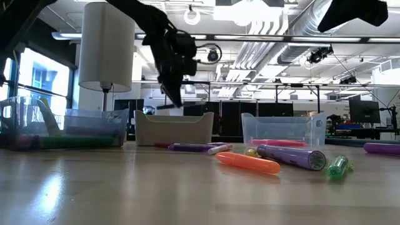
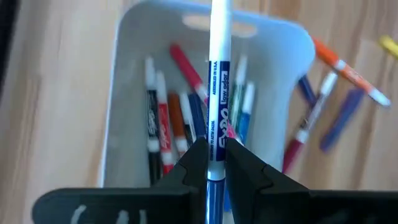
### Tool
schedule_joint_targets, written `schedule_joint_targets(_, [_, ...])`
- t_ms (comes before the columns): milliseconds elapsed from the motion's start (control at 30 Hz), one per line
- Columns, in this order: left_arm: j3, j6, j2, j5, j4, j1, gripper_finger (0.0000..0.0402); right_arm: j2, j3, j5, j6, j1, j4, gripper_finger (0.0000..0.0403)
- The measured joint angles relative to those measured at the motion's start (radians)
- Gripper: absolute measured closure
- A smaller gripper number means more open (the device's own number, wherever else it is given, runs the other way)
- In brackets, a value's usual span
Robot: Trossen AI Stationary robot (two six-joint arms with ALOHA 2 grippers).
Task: Pick & Place Markers
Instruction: Put the blue marker pen into the white bin, then put the green pen into the transparent bin
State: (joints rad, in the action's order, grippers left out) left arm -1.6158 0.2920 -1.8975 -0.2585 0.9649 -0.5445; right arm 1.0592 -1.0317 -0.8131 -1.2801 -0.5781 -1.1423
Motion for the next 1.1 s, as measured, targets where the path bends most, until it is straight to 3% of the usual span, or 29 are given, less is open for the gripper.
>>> schedule_joint_targets(167, [0.042,0.018,-0.005,0.007,-0.036,0.002,0.0355,0.000,0.000,0.000,0.002,0.042,0.003,0.0403])
schedule_joint_targets(533, [0.037,0.018,-0.002,0.072,-0.047,0.002,0.0257,0.000,0.000,0.016,0.007,0.075,0.003,0.0403])
schedule_joint_targets(867, [-0.127,-0.243,-0.002,0.045,0.050,0.033,0.0250,0.000,-0.001,0.045,0.055,0.075,0.003,0.0403])
schedule_joint_targets(1100, [-0.233,-0.381,-0.002,0.043,0.169,0.184,0.0254,0.000,-0.001,0.074,0.113,0.075,0.003,0.0402])
